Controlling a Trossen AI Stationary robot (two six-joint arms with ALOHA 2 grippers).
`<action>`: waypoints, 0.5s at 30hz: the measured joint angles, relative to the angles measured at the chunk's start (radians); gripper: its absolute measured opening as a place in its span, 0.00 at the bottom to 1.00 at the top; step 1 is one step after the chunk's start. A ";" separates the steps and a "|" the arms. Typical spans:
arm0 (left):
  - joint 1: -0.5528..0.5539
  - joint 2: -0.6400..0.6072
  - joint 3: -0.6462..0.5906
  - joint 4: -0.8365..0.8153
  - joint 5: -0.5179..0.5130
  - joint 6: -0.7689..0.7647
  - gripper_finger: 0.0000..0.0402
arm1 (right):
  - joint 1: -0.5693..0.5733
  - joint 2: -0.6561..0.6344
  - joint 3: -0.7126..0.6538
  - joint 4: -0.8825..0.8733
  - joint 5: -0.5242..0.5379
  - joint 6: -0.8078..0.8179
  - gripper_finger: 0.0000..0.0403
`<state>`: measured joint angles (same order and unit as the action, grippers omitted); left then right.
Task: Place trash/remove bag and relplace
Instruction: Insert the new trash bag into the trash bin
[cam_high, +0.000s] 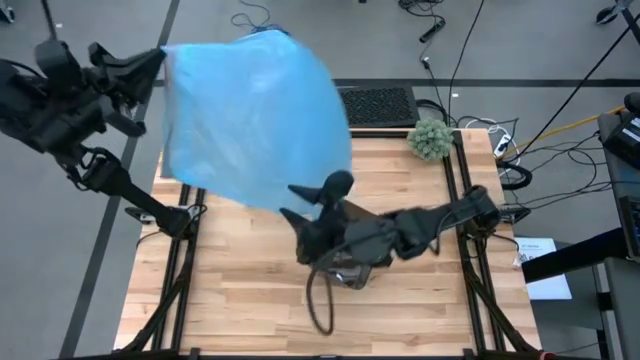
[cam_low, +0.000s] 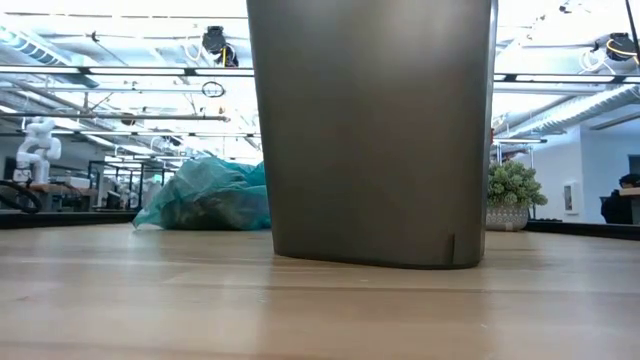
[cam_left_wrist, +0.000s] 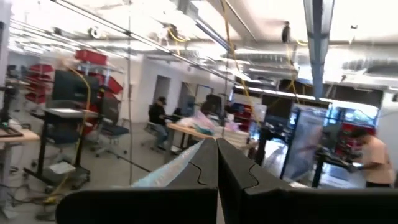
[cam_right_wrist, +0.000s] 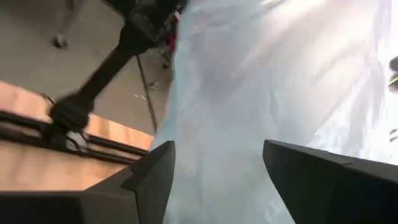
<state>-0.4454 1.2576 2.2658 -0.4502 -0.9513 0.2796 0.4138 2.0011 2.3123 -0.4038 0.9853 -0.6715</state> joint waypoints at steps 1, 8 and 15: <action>0.000 0.002 0.003 0.003 -0.004 0.014 0.00 | 0.006 0.016 0.000 0.028 0.016 -0.050 0.60; 0.000 0.006 0.009 -0.007 -0.027 0.024 0.00 | 0.034 0.096 0.000 0.193 0.066 -0.229 0.60; -0.009 0.024 0.009 -0.090 -0.027 -0.005 0.00 | 0.071 0.106 -0.001 0.224 0.182 -0.257 0.60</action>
<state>-0.4539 1.2819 2.2745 -0.5404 -0.9785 0.2742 0.4848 2.1068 2.3116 -0.1802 1.1668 -0.9290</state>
